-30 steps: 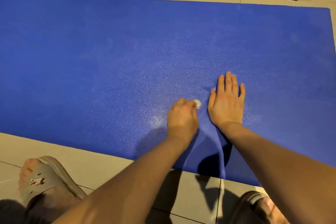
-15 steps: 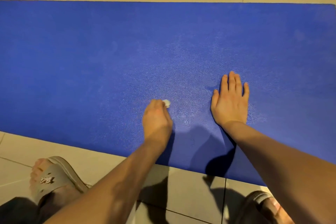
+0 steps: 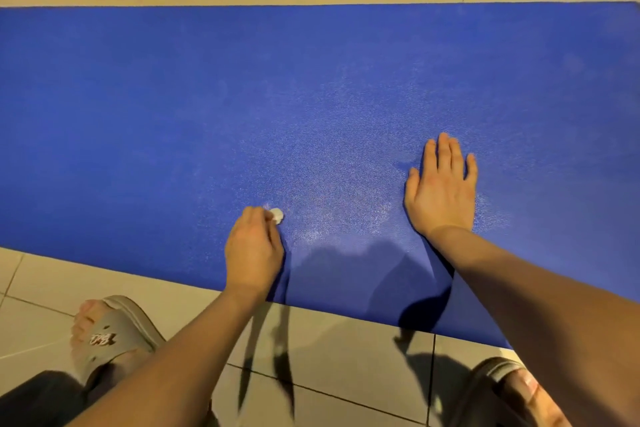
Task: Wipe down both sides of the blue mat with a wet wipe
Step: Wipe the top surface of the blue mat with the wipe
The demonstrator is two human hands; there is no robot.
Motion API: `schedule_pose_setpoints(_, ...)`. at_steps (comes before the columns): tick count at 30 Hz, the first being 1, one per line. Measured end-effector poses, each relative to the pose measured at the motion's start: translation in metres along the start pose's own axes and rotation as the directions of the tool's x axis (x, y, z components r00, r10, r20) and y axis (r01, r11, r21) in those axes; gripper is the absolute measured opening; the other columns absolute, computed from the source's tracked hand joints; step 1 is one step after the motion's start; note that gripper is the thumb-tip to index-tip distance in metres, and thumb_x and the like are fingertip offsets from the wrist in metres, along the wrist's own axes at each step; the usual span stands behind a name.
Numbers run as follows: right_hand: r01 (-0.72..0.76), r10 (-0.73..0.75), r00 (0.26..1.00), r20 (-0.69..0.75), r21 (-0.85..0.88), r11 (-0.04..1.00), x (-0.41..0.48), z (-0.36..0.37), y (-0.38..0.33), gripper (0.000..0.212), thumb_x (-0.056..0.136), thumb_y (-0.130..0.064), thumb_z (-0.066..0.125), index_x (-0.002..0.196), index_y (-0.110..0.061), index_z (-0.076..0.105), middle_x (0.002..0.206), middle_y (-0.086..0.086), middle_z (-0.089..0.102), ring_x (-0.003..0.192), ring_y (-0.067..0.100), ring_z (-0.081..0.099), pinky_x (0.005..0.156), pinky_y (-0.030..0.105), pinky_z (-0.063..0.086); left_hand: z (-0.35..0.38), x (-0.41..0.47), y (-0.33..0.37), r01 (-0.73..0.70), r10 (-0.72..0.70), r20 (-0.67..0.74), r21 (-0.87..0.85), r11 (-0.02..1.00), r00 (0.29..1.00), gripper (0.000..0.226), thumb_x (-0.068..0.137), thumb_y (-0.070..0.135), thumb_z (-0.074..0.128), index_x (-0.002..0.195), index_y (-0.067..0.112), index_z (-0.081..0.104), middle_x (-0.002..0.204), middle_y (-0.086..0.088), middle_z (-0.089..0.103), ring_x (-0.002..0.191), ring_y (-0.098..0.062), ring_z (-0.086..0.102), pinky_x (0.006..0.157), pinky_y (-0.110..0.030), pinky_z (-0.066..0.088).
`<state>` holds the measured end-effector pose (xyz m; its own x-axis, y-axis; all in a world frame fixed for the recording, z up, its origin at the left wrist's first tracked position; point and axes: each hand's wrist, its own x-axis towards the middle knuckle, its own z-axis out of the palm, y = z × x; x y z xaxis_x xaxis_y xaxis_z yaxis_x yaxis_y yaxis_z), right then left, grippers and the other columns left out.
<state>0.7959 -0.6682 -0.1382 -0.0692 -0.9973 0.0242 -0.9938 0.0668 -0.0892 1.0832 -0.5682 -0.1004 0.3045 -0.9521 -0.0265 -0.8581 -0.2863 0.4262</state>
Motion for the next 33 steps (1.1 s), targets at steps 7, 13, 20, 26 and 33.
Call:
schedule_pose_setpoints(7,-0.002,0.002,1.000,0.013,0.006,1.000,0.001,0.000,0.000,0.063,0.103,-0.041,0.030,0.156,-0.007,0.030,0.164,0.014,0.025,0.153,0.029,0.017,0.123,0.054,0.014,0.037,-0.023,0.069,-0.014,0.014,-0.002,-0.100,0.995,1.000,0.014,0.098,0.011,0.054,0.090,0.005,0.065,0.089,-0.013,0.062,0.079,-0.035,0.059,0.069,-0.044,0.048)
schedule_pose_setpoints(13,0.012,-0.012,1.000,0.015,0.015,1.000,0.001,0.000,0.002,0.063,0.103,-0.042,0.029,0.155,-0.007,0.030,0.164,0.014,0.025,0.153,0.028,0.017,0.123,0.053,0.014,0.060,-0.042,0.110,-0.385,0.403,0.179,-0.127,0.914,0.898,0.009,0.090,0.008,0.059,0.092,0.016,0.063,0.086,-0.006,0.058,0.078,-0.031,0.059,0.066,-0.040,0.048)
schedule_pose_setpoints(20,0.038,-0.061,0.987,0.146,0.160,0.986,0.004,-0.024,0.007,0.066,0.106,-0.047,0.032,0.157,-0.006,0.025,0.165,0.015,0.020,0.154,0.030,0.012,0.124,0.054,0.011,0.008,-0.012,0.024,-0.216,0.191,0.193,0.120,0.969,0.962,0.008,0.095,0.008,0.054,0.096,0.010,0.061,0.101,-0.011,0.063,0.091,-0.036,0.061,0.073,-0.041,0.043)
schedule_pose_setpoints(26,-0.045,-0.012,0.943,0.333,0.164,0.985,-0.036,-0.069,0.015,0.099,0.092,-0.070,0.047,0.161,-0.011,0.006,0.167,0.018,0.002,0.154,0.034,0.003,0.121,0.056,0.014,-0.016,-0.026,0.009,0.174,-0.175,0.089,0.012,0.985,0.981,0.018,0.101,0.013,0.051,0.086,0.006,0.057,0.095,-0.016,0.064,0.084,-0.038,0.060,0.066,-0.037,0.037)
schedule_pose_setpoints(33,-0.168,0.244,0.681,0.691,-0.176,0.970,-0.097,-0.075,0.036,0.160,0.051,-0.089,0.071,0.155,-0.010,-0.022,0.161,0.023,-0.025,0.150,0.046,-0.014,0.111,0.069,0.026,0.031,-0.072,0.099,0.029,0.017,0.287,-0.158,0.987,0.958,0.023,0.096,0.008,0.053,0.106,0.009,0.073,0.112,-0.014,0.068,0.101,-0.035,0.064,0.087,-0.041,0.048)
